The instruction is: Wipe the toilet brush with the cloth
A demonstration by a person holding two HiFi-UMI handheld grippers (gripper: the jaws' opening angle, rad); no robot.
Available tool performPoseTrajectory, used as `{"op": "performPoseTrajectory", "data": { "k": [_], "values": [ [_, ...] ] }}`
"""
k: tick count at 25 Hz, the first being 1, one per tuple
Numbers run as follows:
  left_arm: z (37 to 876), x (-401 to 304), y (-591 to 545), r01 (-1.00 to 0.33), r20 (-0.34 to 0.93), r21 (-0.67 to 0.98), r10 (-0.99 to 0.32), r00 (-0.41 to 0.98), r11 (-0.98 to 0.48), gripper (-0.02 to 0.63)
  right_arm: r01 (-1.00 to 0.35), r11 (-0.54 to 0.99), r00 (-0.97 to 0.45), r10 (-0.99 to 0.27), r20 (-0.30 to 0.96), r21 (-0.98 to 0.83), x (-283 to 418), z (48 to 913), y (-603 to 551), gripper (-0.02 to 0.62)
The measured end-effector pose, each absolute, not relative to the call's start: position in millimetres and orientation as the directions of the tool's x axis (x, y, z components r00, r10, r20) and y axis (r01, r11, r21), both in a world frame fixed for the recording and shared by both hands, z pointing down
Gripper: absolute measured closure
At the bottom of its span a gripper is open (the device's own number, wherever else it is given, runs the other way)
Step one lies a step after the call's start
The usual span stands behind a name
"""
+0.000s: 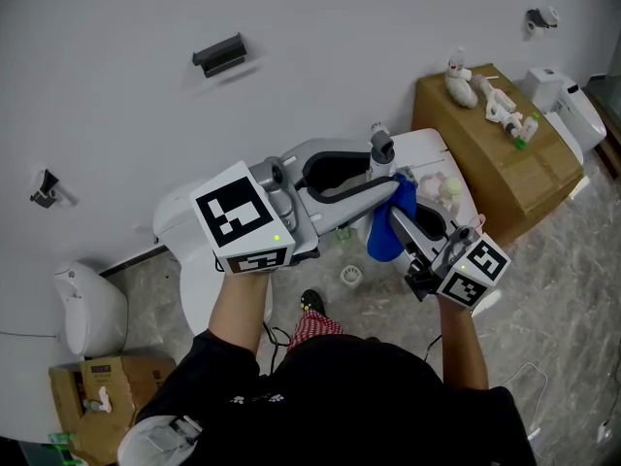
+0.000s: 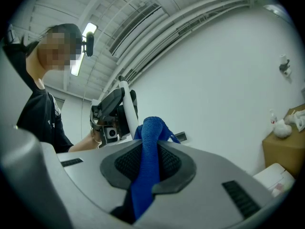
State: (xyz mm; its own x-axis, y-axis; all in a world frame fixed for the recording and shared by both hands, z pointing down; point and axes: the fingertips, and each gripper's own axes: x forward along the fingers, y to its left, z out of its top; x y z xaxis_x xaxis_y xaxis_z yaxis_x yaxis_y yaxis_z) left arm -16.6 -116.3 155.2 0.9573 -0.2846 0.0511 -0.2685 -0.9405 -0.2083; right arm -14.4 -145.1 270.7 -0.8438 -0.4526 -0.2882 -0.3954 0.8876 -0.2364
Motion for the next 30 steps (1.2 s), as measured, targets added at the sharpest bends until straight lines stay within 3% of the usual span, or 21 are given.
{"op": "performPoseTrajectory", "data": {
  "k": [30],
  "values": [
    [154, -20, -115, -0.27, 0.042, -0.194, -0.283, 0.958, -0.943, 0.503, -0.436, 0.87, -0.869, -0.474, -0.143, -0.231, -28, 324, -154, 0.531]
  ]
}}
